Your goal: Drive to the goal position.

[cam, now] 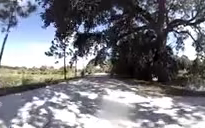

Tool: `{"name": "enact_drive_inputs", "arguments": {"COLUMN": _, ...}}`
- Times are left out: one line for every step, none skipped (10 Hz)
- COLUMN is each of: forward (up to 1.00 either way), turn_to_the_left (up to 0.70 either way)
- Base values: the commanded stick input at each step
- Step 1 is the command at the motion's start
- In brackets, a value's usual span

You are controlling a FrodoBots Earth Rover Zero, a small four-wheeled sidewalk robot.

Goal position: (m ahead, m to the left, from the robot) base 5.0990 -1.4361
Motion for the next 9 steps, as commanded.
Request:
{"name": "enact_drive_inputs", "arguments": {"forward": 0.85, "turn_to_the_left": 0.00}}
{"name": "enact_drive_inputs", "arguments": {"forward": 0.85, "turn_to_the_left": 0.00}}
{"name": "enact_drive_inputs", "arguments": {"forward": 0.85, "turn_to_the_left": 0.00}}
{"name": "enact_drive_inputs", "arguments": {"forward": 0.85, "turn_to_the_left": 0.00}}
{"name": "enact_drive_inputs", "arguments": {"forward": 0.85, "turn_to_the_left": 0.00}}
{"name": "enact_drive_inputs", "arguments": {"forward": 0.85, "turn_to_the_left": 0.00}}
{"name": "enact_drive_inputs", "arguments": {"forward": 0.85, "turn_to_the_left": 0.00}}
{"name": "enact_drive_inputs", "arguments": {"forward": 0.85, "turn_to_the_left": 0.00}}
{"name": "enact_drive_inputs", "arguments": {"forward": 0.85, "turn_to_the_left": 0.00}}
